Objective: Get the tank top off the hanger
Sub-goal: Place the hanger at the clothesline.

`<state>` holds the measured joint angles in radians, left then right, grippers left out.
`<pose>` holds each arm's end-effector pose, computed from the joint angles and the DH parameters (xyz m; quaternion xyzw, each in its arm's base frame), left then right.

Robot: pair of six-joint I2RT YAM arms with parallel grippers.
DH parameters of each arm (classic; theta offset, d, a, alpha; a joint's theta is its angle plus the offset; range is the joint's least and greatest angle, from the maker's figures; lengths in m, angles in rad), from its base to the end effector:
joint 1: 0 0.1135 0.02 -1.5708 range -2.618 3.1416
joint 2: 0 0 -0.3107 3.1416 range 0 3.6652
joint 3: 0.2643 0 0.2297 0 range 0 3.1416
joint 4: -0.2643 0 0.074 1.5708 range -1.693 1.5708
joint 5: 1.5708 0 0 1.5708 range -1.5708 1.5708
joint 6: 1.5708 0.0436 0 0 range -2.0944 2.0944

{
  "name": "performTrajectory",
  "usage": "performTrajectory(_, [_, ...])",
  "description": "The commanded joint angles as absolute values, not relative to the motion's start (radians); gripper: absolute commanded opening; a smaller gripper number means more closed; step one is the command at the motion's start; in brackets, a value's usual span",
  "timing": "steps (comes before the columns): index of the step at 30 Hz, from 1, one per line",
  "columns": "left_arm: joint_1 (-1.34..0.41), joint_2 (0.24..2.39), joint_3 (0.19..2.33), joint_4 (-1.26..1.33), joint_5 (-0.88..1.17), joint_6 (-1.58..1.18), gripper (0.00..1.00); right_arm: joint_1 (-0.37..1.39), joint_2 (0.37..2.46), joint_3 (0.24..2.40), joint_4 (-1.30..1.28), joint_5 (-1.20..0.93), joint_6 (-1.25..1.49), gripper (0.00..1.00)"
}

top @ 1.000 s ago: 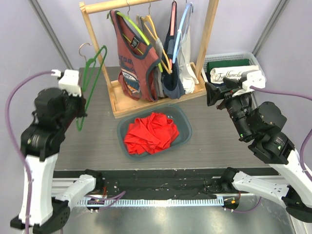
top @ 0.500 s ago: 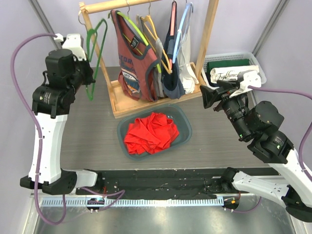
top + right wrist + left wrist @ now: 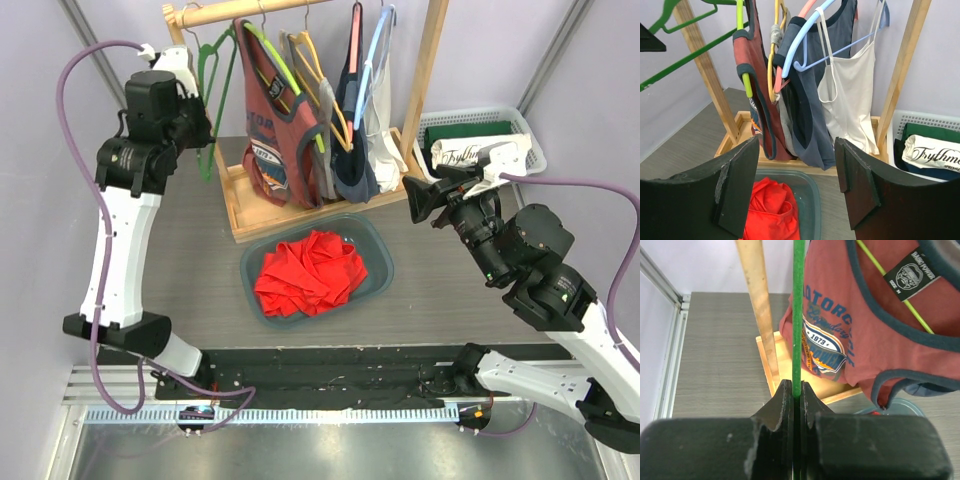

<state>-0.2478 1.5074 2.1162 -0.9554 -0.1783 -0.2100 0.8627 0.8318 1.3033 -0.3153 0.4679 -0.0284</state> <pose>0.2519 -0.0557 0.5599 -0.0357 0.8160 -0.0589 0.5739 0.0751 0.0575 0.5149 -0.1134 0.6463 0.1619 0.7370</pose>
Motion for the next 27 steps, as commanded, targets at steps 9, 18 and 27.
performTrajectory(9, [-0.230, 1.606, 2.270, -0.891, -0.213, -0.178, 0.00, 0.867, 0.845, 1.299, -0.250, 0.426, -0.028, 0.69])
performTrajectory(18, [-0.141, 1.742, 2.398, -0.939, -0.172, -0.158, 0.00, 0.865, 0.864, 1.295, -0.225, 0.410, -0.021, 0.68])
performTrajectory(27, [-0.144, 1.721, 2.372, -0.927, -0.078, -0.181, 0.00, 0.867, 0.884, 1.287, -0.209, 0.382, -0.002, 0.68])
